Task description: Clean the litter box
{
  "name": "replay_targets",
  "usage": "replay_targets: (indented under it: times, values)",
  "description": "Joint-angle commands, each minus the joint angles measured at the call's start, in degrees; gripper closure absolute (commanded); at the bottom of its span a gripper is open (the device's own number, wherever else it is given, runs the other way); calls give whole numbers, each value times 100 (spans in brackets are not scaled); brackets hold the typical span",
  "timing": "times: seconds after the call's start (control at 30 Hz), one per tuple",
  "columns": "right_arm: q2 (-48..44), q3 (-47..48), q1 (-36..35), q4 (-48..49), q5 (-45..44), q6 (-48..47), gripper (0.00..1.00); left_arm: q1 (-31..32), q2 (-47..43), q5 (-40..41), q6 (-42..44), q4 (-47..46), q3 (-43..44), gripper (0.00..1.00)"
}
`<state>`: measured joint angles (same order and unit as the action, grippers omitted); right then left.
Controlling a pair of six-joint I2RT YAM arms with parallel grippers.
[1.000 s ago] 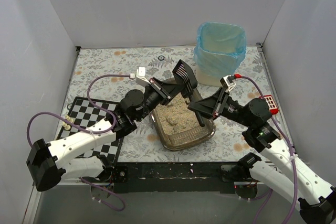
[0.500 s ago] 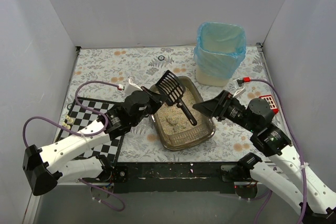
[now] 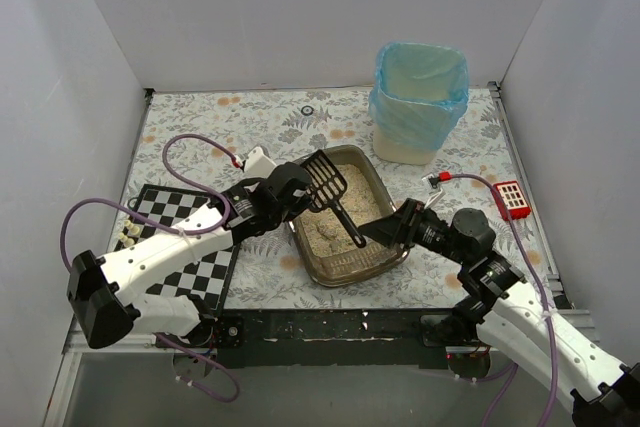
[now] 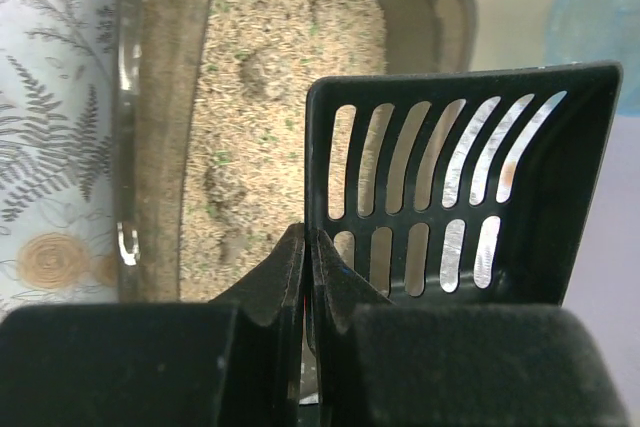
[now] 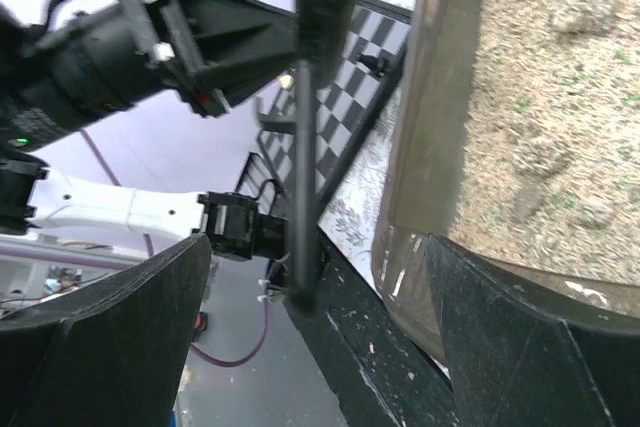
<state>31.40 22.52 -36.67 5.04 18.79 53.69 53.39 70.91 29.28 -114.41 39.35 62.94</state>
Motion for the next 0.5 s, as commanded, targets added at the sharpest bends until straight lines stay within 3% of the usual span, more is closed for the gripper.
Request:
replay_targets:
  times: [0.0,0.3,0.47]
  values:
    - [-143,-379,-34,1174,135,675,7,5,194,350,-2366,407,263,100]
    - [164,-1241,-639,2237,-542,1679,12,5,669,245,-2630,547,614,100]
    - [271,-1470,-1193,2686,-1427,1987,24,5,757,166,-2981,740,614,100]
